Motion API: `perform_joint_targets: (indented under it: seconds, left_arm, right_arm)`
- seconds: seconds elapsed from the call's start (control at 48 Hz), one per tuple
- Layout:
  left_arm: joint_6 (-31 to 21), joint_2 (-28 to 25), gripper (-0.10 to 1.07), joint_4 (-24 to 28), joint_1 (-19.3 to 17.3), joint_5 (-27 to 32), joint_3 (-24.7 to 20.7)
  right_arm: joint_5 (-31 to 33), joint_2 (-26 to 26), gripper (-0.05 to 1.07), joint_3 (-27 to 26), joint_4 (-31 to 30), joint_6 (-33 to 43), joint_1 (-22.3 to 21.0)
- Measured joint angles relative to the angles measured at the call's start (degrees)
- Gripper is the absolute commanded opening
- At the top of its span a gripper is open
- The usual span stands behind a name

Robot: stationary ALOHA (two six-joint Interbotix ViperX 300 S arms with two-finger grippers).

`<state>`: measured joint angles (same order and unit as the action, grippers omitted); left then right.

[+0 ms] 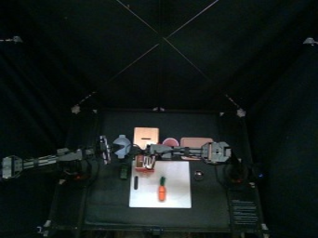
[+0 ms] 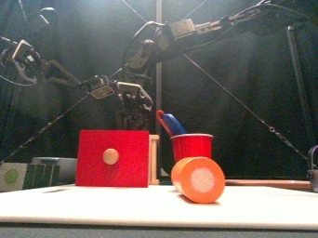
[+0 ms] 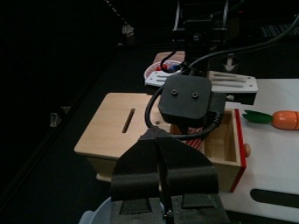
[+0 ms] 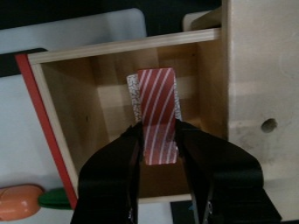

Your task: Place salmon sushi on cutting board

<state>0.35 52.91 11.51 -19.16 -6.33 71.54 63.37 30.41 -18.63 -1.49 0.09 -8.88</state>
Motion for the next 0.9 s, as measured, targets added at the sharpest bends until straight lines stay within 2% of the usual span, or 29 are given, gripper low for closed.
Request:
perform_joint_targets:
  seconds: [0.25, 0.604, 0.771, 0.896]
  left_arm:
    - [0.0, -0.1, 0.12, -0.1, -0.1, 0.1, 0.0]
    - [0.0, -0.1, 0.12, 0.0, -0.2, 0.1, 0.0]
    - [0.0, -0.1, 0.12, 0.0, -0.2, 0.1, -0.1]
    - [0.0, -0.1, 0.12, 0.0, -0.2, 0.1, -0.1]
  right_arm:
    - [2.7, -0.4, 0.59, -2.9, 0.6, 1.5, 0.2]
    - [5.0, -4.8, 0.58, -3.7, 2.0, 1.8, 1.5]
    - [7.7, -8.3, 0.58, -2.8, 2.5, 4.7, 2.5]
    - [9.6, -11.3, 0.58, 0.5, 2.5, 8.0, 3.3]
